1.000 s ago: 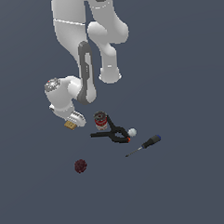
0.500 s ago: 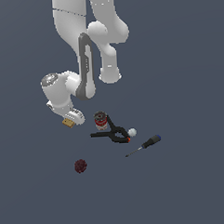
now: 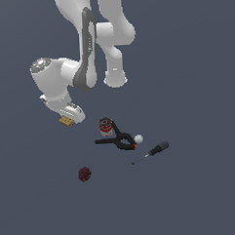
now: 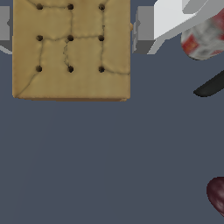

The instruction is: Pick up a designated object from a clutter of objects.

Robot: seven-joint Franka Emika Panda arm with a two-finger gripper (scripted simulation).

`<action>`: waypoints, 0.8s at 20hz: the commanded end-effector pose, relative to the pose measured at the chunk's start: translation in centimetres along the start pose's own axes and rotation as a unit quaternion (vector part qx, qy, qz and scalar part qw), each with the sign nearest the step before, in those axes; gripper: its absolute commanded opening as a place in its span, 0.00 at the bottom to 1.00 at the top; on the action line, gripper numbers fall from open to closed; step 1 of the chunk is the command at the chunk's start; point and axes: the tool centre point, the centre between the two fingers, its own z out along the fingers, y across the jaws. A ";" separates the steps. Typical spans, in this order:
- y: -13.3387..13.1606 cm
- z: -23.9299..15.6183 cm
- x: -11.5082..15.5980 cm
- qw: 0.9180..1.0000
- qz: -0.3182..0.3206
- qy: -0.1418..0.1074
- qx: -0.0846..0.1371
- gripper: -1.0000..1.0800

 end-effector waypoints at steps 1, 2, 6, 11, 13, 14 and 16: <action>0.0 -2.6 0.2 1.000 0.000 0.000 0.000 0.00; 0.0 -3.6 0.2 1.000 0.001 0.000 -0.001 0.00; -0.1 -7.7 0.6 1.000 0.001 0.001 -0.002 0.00; -0.3 -12.7 1.0 1.000 0.001 0.001 -0.002 0.00; -0.3 -14.6 1.1 1.000 0.001 0.001 -0.002 0.00; -0.4 -15.6 1.2 1.000 0.001 0.001 -0.002 0.00; -0.5 -17.4 1.4 1.000 0.001 0.001 -0.002 0.00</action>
